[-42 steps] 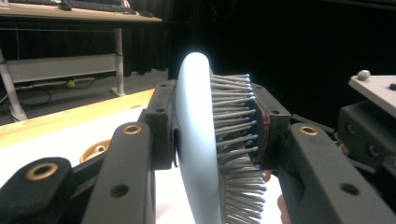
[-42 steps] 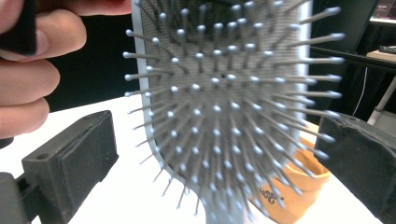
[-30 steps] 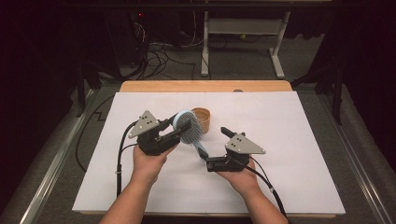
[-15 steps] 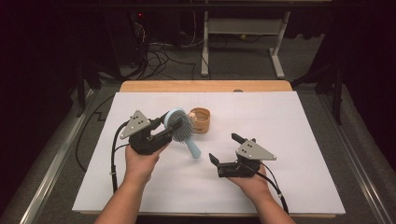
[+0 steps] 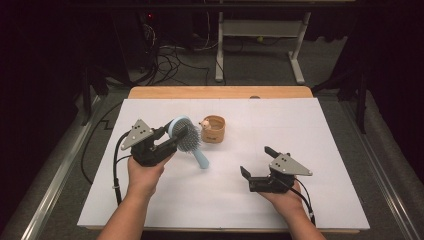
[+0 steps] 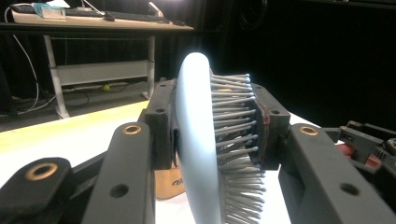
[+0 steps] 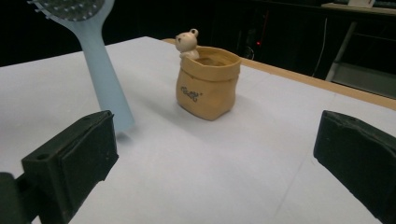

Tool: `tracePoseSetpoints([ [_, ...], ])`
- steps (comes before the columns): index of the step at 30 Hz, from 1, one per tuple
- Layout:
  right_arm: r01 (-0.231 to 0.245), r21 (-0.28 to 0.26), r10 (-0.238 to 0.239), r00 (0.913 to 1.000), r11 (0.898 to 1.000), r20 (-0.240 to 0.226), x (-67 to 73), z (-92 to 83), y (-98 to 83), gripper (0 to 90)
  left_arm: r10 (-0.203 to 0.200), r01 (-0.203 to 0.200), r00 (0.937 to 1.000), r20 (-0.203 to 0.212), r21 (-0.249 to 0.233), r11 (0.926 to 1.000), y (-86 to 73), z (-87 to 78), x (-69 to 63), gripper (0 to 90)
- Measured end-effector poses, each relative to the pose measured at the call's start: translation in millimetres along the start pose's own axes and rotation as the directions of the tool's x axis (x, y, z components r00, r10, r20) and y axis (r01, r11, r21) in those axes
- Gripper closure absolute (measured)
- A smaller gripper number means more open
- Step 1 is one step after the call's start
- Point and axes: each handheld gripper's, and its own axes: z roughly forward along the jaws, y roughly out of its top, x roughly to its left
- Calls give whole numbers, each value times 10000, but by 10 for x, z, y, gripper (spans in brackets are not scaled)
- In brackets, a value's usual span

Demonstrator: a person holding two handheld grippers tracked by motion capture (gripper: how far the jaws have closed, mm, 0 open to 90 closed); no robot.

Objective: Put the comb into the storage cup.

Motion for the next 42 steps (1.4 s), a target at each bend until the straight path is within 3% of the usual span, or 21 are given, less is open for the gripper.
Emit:
tracePoseSetpoints([
  [17,-340,235,314,9944,9991,1014,-318,-352,-232,1,202,-210,9996,-195,-420,9989,119,-91,94,596],
  [23,-447,168,423,9914,9989,1237,-386,-440,-271,1,455,-462,9988,-186,-407,9981,137,-82,85,596],
  [31,-485,-9,482,9891,9988,1389,-434,-520,-284,1,607,-620,9977,-300,-441,9971,208,-69,117,596],
  [42,-505,-102,514,9893,9987,1368,-443,-525,-287,1,776,-790,9967,-234,-637,9948,313,56,65,596],
])
